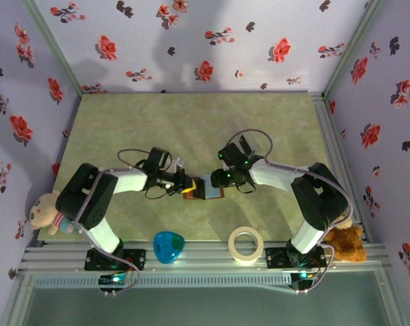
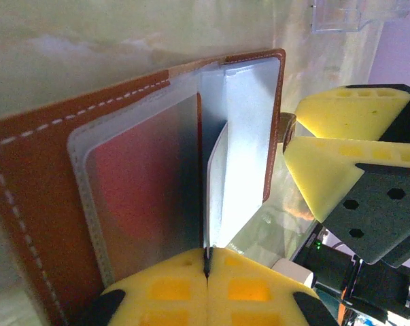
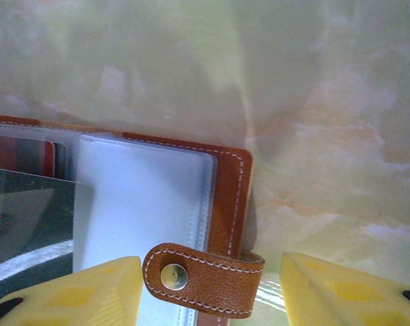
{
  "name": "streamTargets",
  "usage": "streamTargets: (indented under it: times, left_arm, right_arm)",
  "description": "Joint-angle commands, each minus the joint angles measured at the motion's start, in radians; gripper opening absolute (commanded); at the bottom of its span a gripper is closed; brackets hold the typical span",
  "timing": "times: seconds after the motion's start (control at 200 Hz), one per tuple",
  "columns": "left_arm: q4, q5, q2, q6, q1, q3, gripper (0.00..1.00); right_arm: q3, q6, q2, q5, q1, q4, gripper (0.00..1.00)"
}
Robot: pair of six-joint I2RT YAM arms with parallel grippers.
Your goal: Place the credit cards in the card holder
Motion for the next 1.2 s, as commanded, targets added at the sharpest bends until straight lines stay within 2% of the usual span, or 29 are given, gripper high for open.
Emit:
streamTargets:
  times: [0.0, 0.08, 0.195, 0.27, 1.12, 1.195]
  left_arm:
    - [0.071, 0.016, 0.015, -0.017, -0.006, -0.018, 0.00]
    - [0.087, 0.015, 0.014, -0.026, -0.008, -0.016, 0.00]
    - [0.086, 0.007, 0.004, -0.016, -0.009, -0.021, 0.00]
    - [0.078, 0.004, 0.009, 0.002, -0.009, -0.019, 0.00]
    - [0.304, 0.004, 0.079, -0.111, -0.022, -0.045, 0.00]
    - [0.283, -0.017, 0.077, -0.110, -0.037, -0.037, 0.00]
  right_arm:
    - [-0.015, -0.019, -0.016, 0.048, -0.010, -0.034, 0.55]
    - [-0.028, -0.007, -0.004, 0.013, -0.021, -0.010, 0.54]
    - [-0.082, 0.027, -0.005, -0.161, -0.055, 0.113, 0.50]
    - [-0.101, 0.033, 0.002, -0.224, -0.073, 0.156, 0.50]
    - [-0.132, 0.100, 0.042, -0.362, -0.090, 0.269, 0.45]
    - [-0.137, 0.107, 0.037, -0.374, -0.090, 0.275, 0.45]
